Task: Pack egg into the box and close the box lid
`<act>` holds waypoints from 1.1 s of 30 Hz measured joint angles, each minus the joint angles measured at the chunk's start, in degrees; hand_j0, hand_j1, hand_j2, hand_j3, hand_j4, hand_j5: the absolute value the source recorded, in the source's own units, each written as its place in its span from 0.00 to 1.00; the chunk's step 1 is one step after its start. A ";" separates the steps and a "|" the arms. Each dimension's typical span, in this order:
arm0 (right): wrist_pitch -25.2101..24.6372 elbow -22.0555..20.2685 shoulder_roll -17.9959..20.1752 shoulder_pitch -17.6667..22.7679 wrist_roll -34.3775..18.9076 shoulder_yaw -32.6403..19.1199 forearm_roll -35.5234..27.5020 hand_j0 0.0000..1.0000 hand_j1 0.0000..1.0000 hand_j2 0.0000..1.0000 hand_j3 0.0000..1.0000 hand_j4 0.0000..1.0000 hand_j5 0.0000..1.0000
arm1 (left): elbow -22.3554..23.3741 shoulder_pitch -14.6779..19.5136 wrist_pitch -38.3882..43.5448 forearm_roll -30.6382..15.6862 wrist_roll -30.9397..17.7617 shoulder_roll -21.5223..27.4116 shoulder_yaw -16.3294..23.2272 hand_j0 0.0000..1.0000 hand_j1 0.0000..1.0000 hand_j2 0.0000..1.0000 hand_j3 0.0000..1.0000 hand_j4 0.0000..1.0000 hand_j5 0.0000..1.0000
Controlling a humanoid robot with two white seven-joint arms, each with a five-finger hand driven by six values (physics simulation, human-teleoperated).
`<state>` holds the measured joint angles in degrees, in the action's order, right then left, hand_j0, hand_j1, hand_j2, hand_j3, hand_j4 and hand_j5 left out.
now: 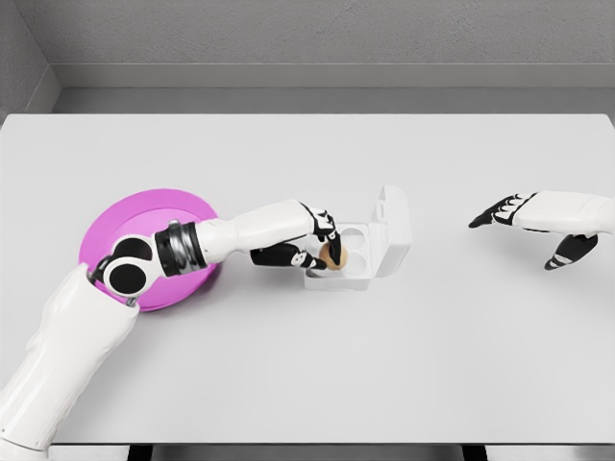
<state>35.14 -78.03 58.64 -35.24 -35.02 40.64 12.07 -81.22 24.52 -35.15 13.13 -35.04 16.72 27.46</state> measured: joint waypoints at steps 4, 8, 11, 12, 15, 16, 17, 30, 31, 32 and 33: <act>0.00 0.00 0.00 0.00 0.00 0.00 0.01 1.00 1.00 1.00 1.00 1.00 1.00 | 0.03 0.26 0.00 0.00 0.00 -0.01 -0.08 0.38 0.38 0.38 0.38 0.38 0.38; 0.00 0.00 0.00 0.00 0.00 0.00 -0.01 1.00 1.00 1.00 1.00 1.00 1.00 | 0.03 0.35 0.00 0.07 0.00 -0.05 -0.08 0.38 0.38 0.38 0.38 0.38 0.38; 0.00 0.00 0.00 0.00 0.00 0.00 -0.01 1.00 1.00 1.00 1.00 1.00 1.00 | 0.03 0.26 0.00 0.09 0.00 -0.05 -0.07 0.38 0.38 0.38 0.38 0.38 0.38; 0.00 0.00 0.00 0.00 0.00 0.00 -0.01 1.00 1.00 1.00 1.00 1.00 1.00 | 0.03 0.26 0.00 0.09 0.01 -0.04 -0.08 0.38 0.38 0.38 0.38 0.38 0.38; 0.00 0.00 0.00 0.00 0.00 0.00 -0.01 1.00 1.00 1.00 1.00 1.00 1.00 | 0.03 0.18 0.01 0.08 0.02 -0.04 -0.10 0.38 0.38 0.38 0.38 0.38 0.38; 0.00 0.00 0.00 0.00 0.00 0.00 -0.01 1.00 1.00 1.00 1.00 1.00 1.00 | 0.03 0.09 0.01 0.06 0.02 -0.04 -0.13 0.38 0.38 0.38 0.38 0.38 0.38; 0.00 0.00 0.00 0.00 0.00 0.00 -0.02 1.00 1.00 1.00 1.00 1.00 1.00 | 0.03 0.09 0.01 0.03 0.02 -0.03 -0.18 0.39 0.39 0.39 0.39 0.39 0.39; 0.01 0.10 0.06 -0.18 0.00 -1.06 0.00 1.00 1.00 1.00 1.00 1.00 1.00 | -0.17 0.70 0.01 -1.51 0.02 0.99 -0.37 0.52 0.52 0.52 0.52 0.52 0.52; 0.01 0.10 0.05 0.09 0.00 -1.40 0.01 1.00 1.00 1.00 1.00 1.00 1.00 | -0.30 0.70 0.00 -2.92 0.02 2.11 -0.37 0.53 0.53 0.53 0.53 0.53 0.53; 0.00 0.12 0.04 0.00 0.00 -1.50 0.00 1.00 1.00 1.00 1.00 1.00 1.00 | -0.52 0.70 0.01 -4.31 0.02 3.36 -0.37 0.57 0.57 0.57 0.57 0.57 0.57; 0.00 0.13 0.05 -0.09 0.00 -1.53 0.00 1.00 1.00 1.00 1.00 1.00 1.00 | -0.73 0.88 0.01 -5.34 0.02 4.31 -0.39 0.80 0.80 0.80 0.80 0.80 0.80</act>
<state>35.14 -77.90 58.69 -35.33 -35.02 39.11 12.07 -81.95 25.40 -35.14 7.79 -35.02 21.04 27.07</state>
